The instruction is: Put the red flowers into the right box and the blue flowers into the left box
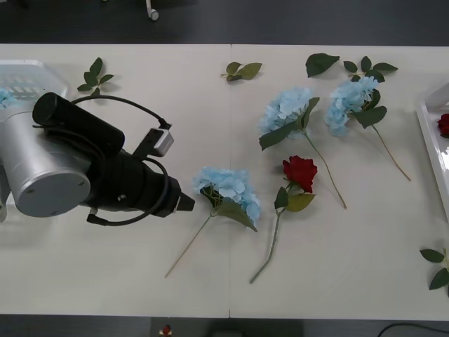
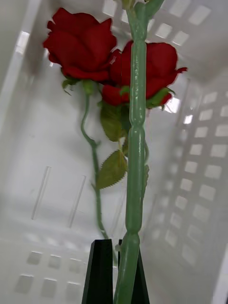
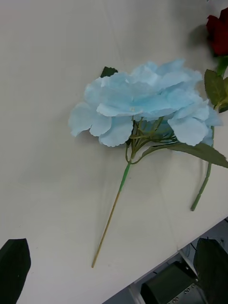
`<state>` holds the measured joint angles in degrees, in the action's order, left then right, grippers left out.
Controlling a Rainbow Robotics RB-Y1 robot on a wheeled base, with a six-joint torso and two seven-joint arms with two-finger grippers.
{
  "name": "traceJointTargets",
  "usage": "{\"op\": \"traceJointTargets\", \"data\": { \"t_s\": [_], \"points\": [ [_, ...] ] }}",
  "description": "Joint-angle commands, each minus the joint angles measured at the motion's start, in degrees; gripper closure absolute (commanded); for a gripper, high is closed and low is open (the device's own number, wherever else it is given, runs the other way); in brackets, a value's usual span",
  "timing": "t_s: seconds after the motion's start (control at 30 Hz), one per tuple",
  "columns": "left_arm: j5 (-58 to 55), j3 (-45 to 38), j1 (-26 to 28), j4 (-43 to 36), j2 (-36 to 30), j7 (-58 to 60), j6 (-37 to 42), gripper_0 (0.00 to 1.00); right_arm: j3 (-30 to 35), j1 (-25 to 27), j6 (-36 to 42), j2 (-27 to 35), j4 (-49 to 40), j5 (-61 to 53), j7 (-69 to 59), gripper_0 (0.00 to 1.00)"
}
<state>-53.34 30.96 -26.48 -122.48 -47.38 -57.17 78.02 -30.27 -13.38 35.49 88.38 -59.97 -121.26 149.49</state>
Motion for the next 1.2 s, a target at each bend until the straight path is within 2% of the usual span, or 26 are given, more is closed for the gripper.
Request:
{"op": "traceJointTargets", "data": {
  "t_s": [0.03, 0.23, 0.47, 0.53, 0.57, 0.63, 0.7, 0.77, 0.93, 1.2],
  "points": [
    [4.83, 4.38, -2.96, -1.98, -0.78, 8.04, -0.41, 0.0, 0.82, -0.68, -2.18, -1.2, 3.28, 3.49, 2.2, 1.0],
    [11.77, 13.25, -6.48, -0.57, -0.7, 14.28, -1.55, 0.0, 0.82, -0.68, -6.66, -4.8, 6.1, 7.35, 2.12, 1.0],
    [14.58, 21.69, -10.35, 3.47, -0.78, 15.68, -5.6, 0.0, 0.82, -0.86, -10.09, -7.88, 10.05, 9.46, 2.38, 1.0],
    [15.37, 23.98, -11.49, 5.06, -0.61, 15.68, -7.44, 0.0, 0.82, -0.86, -10.97, -8.4, 10.4, 9.73, 2.64, 0.87],
    [15.99, 25.12, -12.1, 6.02, -0.43, 15.42, -8.67, 0.0, 0.82, -0.86, -10.97, -8.58, 10.4, 9.9, 2.73, 0.74],
    [17.39, 27.67, -13.25, 7.25, -0.43, 15.16, -10.25, 0.0, 0.82, -0.86, -10.97, -8.67, 10.4, 10.17, 3.08, 0.54],
    [18.71, 30.48, -14.56, 8.13, -0.43, 15.33, -11.66, 0.0, 0.82, -0.86, -10.79, -8.67, 10.23, 10.34, 3.44, 0.39],
    [19.33, 32.33, -15.62, 8.92, -0.34, 15.33, -12.54, 0.0, 0.91, -1.12, -10.0, -8.67, 10.14, 10.43, 3.79, 0.3],
    [20.38, 34.87, -17.03, 9.45, -0.08, 15.16, -12.8, 0.0, 1.35, -3.32, -5.61, -8.58, 9.7, 10.6, 4.58, 0.23],
    [20.82, 36.72, -17.73, 10.68, 1.94, 14.98, -12.72, 0.0, 3.72, -10.97, 6.96, -8.32, 5.57, 16.23, 3.87, 0.22]
  ]
}}
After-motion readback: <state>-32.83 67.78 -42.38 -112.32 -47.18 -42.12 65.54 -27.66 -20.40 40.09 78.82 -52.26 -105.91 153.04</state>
